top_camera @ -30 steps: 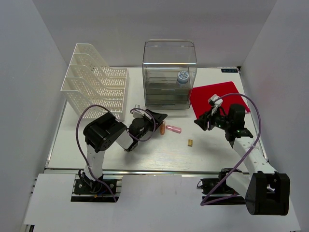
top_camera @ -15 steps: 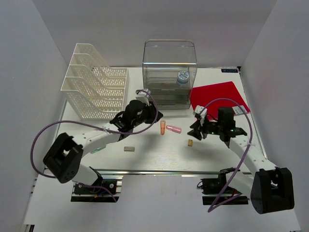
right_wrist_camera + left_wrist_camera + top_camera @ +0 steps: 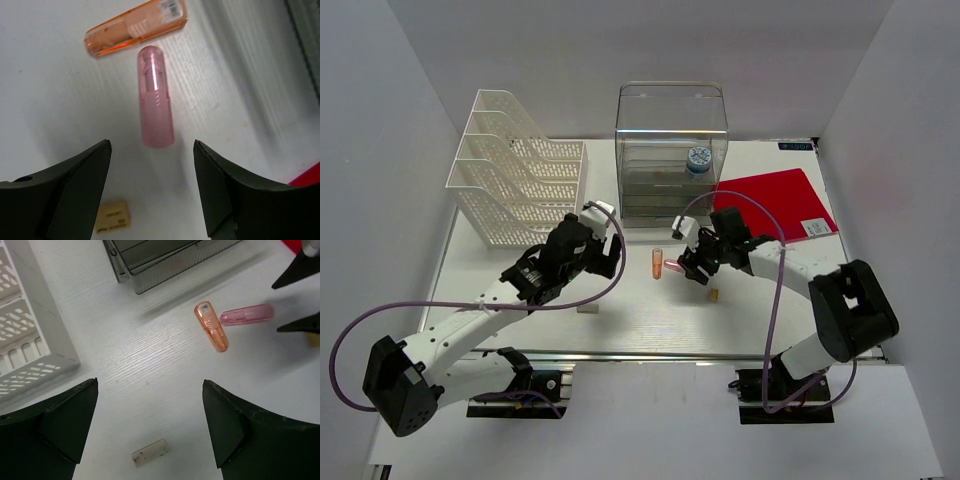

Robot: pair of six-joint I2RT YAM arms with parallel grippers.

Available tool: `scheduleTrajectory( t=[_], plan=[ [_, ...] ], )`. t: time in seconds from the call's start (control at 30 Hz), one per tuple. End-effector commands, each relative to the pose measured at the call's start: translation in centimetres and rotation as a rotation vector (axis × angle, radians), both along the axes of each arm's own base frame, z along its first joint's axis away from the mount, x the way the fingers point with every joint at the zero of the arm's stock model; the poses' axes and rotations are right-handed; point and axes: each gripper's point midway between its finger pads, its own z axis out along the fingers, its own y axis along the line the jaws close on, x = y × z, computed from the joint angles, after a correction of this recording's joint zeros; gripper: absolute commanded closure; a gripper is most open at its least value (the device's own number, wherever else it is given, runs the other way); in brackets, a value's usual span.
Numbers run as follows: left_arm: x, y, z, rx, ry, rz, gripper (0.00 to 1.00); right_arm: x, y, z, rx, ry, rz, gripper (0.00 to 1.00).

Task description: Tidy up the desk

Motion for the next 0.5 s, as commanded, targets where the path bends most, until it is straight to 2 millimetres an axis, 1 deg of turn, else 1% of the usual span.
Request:
scheduleTrajectory(
  t=[0.0, 0.03, 0.13, 0.17, 0.2, 0.27, 0.47],
  plan=[
    [-0.1, 1.5, -0.1, 0.09, -0.049, -0.005, 0.05, 3.3, 0.7, 0.9, -0.033, -0.065, -0.052, 0.27],
    [-0.1, 1.5, 0.1, 0.09, -0.051, -0.003, 0.05, 3.7, 1.0, 1.1, -0.032, -0.068, -0.048, 0.27],
    [-0.2, 1.8, 0.2, 0.094, -0.059, 0.0, 0.06, 3.4, 1.5, 0.5, -0.032, -0.033, -0.007, 0.25],
    [-0.2, 1.8, 0.4, 0.092, -0.063, 0.0, 0.06, 3.5, 1.8, 0.6, -0.026, -0.03, 0.003, 0.25],
    [-0.2, 1.8, 0.5, 0.09, -0.069, -0.005, 0.06, 3.1, 2.0, -0.1, -0.034, 0.006, 0.019, 0.25],
    [-0.3, 1.9, 0.7, 0.091, -0.076, -0.001, 0.06, 3.1, 2.3, -0.4, -0.036, 0.025, 0.031, 0.26],
    [-0.4, 2.0, 0.9, 0.085, -0.086, -0.005, 0.06, 2.1, 2.3, -2.4, -0.059, 0.077, 0.049, 0.32]
  ],
)
